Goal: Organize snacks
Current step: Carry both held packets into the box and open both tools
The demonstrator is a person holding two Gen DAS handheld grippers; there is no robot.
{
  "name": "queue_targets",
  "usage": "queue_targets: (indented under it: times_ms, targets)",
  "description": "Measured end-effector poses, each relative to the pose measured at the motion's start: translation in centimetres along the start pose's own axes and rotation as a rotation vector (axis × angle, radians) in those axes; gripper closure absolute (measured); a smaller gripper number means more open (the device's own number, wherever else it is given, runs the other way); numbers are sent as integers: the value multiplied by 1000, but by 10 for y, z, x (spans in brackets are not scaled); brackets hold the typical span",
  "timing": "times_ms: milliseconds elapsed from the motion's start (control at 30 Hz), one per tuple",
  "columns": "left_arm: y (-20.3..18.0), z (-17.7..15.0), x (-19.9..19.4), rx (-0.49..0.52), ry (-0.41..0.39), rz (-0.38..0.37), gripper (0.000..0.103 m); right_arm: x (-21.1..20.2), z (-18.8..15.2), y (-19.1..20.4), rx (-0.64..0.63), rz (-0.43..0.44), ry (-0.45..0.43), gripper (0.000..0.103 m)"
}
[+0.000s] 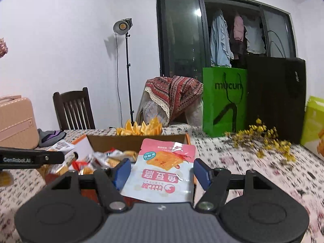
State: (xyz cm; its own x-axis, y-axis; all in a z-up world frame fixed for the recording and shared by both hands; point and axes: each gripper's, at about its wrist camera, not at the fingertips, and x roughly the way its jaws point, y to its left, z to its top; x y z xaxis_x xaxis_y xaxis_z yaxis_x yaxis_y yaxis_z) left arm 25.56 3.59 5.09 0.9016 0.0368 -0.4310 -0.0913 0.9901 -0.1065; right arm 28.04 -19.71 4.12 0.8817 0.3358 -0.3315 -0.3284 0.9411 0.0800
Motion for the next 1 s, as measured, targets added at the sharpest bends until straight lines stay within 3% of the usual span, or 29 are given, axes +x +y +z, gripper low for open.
queue_targets:
  times_ms: [233, 433, 500, 567, 633, 667, 1000]
  targets:
    - [7, 31, 44, -58, -1, 86, 52, 55, 28, 11, -26, -11, 22, 35]
    - [14, 37, 76, -61, 20, 158, 50, 96, 27, 19, -29, -13, 80, 35]
    - [16, 33, 80, -57, 24, 166, 41, 103, 23, 19, -23, -5, 98, 34]
    - [20, 29, 79, -60, 13, 159, 25, 105, 18, 18, -21, -6, 112, 32]
    - [23, 26, 75, -74, -12, 155, 3, 104, 16, 15, -13, -2, 122, 14]
    - [26, 25, 71, -83, -26, 155, 0, 102, 15, 13, -2, 1, 122, 6]
    - [33, 18, 30, -101, -107, 130, 0, 66, 18, -2, 50, 15, 107, 0]
